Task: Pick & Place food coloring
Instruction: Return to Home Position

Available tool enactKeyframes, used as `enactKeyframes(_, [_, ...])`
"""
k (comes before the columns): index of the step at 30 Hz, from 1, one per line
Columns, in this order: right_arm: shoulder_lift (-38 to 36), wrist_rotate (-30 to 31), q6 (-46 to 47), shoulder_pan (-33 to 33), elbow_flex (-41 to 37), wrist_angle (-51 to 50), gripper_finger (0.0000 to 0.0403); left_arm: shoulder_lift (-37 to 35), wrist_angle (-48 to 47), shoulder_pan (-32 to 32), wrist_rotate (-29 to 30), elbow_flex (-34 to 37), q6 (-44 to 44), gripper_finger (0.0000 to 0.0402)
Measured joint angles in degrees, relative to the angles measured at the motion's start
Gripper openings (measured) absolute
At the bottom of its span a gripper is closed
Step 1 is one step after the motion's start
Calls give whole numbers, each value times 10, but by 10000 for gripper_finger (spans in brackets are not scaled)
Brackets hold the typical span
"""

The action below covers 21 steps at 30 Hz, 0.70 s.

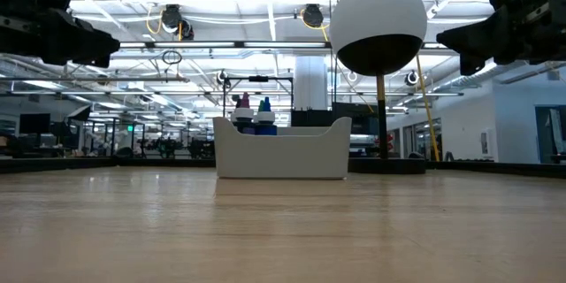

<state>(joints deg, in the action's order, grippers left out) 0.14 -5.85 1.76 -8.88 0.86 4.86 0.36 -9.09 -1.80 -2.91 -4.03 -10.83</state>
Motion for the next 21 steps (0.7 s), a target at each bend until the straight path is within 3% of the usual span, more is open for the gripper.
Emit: enactKeyframes(21, [0,-2,21,0,0,0,0,0,1,-10,15,0,69,35])
